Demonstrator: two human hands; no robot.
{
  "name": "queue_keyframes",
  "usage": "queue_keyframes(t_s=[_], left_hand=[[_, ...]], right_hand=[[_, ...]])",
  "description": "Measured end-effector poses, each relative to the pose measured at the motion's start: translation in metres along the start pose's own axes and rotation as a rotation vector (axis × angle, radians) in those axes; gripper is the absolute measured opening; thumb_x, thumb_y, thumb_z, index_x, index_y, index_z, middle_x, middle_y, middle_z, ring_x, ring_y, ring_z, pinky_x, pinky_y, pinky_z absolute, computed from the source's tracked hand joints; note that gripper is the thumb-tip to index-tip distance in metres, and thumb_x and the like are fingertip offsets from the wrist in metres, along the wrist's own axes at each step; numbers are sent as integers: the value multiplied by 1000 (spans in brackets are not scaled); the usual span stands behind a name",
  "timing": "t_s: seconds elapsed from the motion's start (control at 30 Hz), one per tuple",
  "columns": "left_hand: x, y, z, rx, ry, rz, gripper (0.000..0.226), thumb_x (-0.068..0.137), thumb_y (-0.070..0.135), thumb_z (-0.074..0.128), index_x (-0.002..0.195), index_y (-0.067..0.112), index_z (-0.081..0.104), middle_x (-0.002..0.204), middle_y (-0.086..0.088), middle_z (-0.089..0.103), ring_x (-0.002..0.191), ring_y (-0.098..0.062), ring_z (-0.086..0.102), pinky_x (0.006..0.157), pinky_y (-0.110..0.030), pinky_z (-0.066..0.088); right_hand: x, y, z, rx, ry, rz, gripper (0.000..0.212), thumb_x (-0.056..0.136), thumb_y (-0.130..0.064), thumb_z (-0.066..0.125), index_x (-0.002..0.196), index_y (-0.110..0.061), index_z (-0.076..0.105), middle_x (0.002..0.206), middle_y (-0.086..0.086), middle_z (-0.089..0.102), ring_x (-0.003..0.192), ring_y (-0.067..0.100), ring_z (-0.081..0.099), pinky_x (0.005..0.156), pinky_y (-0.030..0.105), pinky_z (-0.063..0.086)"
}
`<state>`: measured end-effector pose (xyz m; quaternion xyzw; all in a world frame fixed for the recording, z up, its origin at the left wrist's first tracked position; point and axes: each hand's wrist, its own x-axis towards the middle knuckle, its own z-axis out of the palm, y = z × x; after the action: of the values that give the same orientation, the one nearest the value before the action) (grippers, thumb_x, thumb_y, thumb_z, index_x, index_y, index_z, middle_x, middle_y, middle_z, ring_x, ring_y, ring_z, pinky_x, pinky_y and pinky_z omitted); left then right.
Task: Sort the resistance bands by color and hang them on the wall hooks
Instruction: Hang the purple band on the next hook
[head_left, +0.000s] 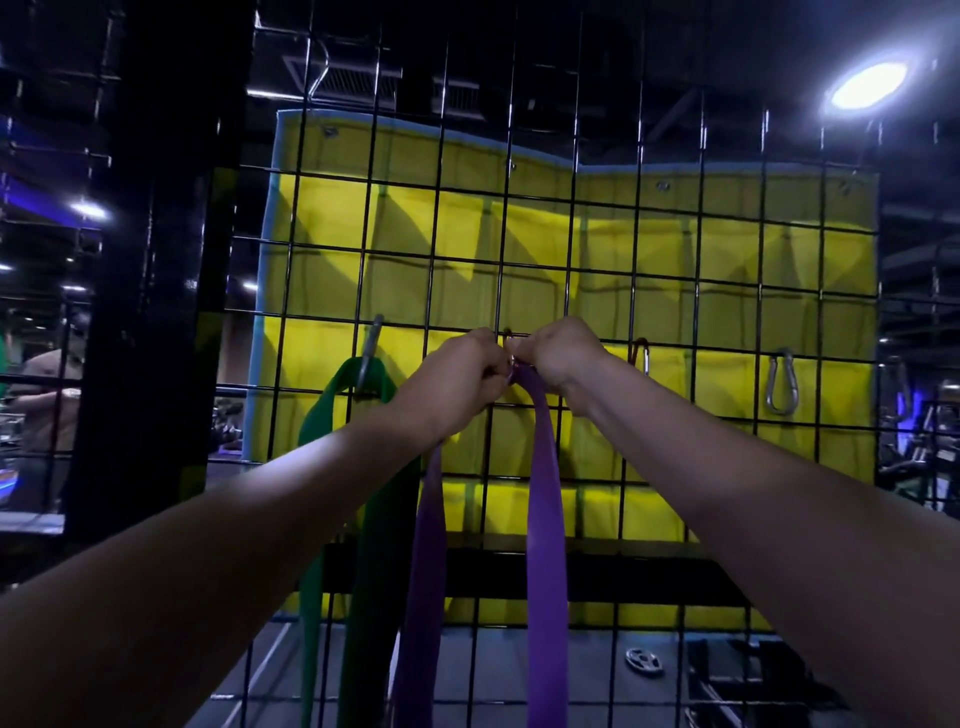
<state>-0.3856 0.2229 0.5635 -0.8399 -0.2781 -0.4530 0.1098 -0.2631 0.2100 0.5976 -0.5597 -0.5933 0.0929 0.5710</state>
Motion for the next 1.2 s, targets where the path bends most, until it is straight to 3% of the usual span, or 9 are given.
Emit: queue_keyframes(t_s=[0.17, 0.27, 0.33, 0.4, 0.47, 0.63, 0.9, 1.03, 1.2], left_hand=[[-2, 1, 3, 59, 8, -7, 16, 89, 14, 55, 93, 5, 67, 96, -5, 51, 87, -24, 55, 72, -37, 43], [-2, 2, 4, 80, 20, -17, 17, 90, 16, 55, 95, 6, 67, 98, -5, 52, 88, -23, 56, 73, -37, 44], [-2, 2, 4, 65, 43, -28, 17, 90, 16, 56, 96, 6, 68, 98, -7, 53, 88, -23, 56, 72, -35, 44], [-4, 1, 3, -14, 81, -34, 15, 87, 13, 59, 96, 7, 69, 96, -7, 55, 87, -22, 57, 74, -33, 44], [-6, 3, 1, -80, 119, -42, 15, 85, 11, 61, 98, 8, 69, 97, -5, 57, 87, -17, 56, 78, -32, 46], [-9, 9, 2, 7, 172, -183, 15, 83, 20, 63, 98, 17, 67, 88, 3, 61, 77, -11, 53, 66, -27, 42], [-5, 15, -2, 194, 143, -149, 22, 89, 29, 56, 108, 23, 64, 109, 3, 61, 93, -13, 56, 70, -27, 39], [6, 13, 2, 32, 26, -164, 25, 91, 17, 53, 115, 16, 62, 119, -5, 55, 109, -21, 54, 83, -27, 41], [6, 13, 6, 6, 81, -217, 27, 95, 19, 46, 118, 21, 60, 126, 0, 53, 110, -20, 54, 84, -29, 39]], right_hand=[[2, -4, 2, 3, -37, 84, 15, 87, -15, 63, 76, -4, 61, 67, 10, 55, 64, 22, 52, 56, 31, 40], [-1, -1, -1, 48, -79, 67, 12, 87, -6, 59, 85, 5, 63, 74, 18, 56, 68, 26, 52, 63, 34, 40], [-9, 2, -7, 74, -114, 14, 11, 85, 0, 57, 85, 7, 65, 77, 18, 57, 72, 26, 52, 66, 34, 40], [-18, 8, -13, 57, -154, -77, 17, 84, 3, 58, 71, -7, 63, 72, 10, 58, 71, 20, 52, 66, 30, 42], [-27, 15, -17, -74, -164, -179, 11, 81, 2, 63, 79, -9, 65, 77, 5, 60, 75, 17, 53, 73, 31, 45], [-35, 27, -13, -383, -20, -370, 21, 85, -11, 64, 105, -8, 70, 94, 6, 67, 91, 19, 58, 70, 20, 35], [-30, 38, -10, -395, 122, -434, 16, 88, -21, 61, 96, -18, 74, 94, 9, 73, 93, 30, 62, 80, 42, 51], [-29, 38, -12, -419, 114, -479, 16, 87, -20, 60, 92, -15, 75, 87, 12, 72, 87, 31, 62, 75, 42, 51], [-29, 34, -9, -397, 154, -509, 19, 89, -19, 59, 99, -14, 74, 92, 13, 71, 89, 30, 62, 76, 35, 48]])
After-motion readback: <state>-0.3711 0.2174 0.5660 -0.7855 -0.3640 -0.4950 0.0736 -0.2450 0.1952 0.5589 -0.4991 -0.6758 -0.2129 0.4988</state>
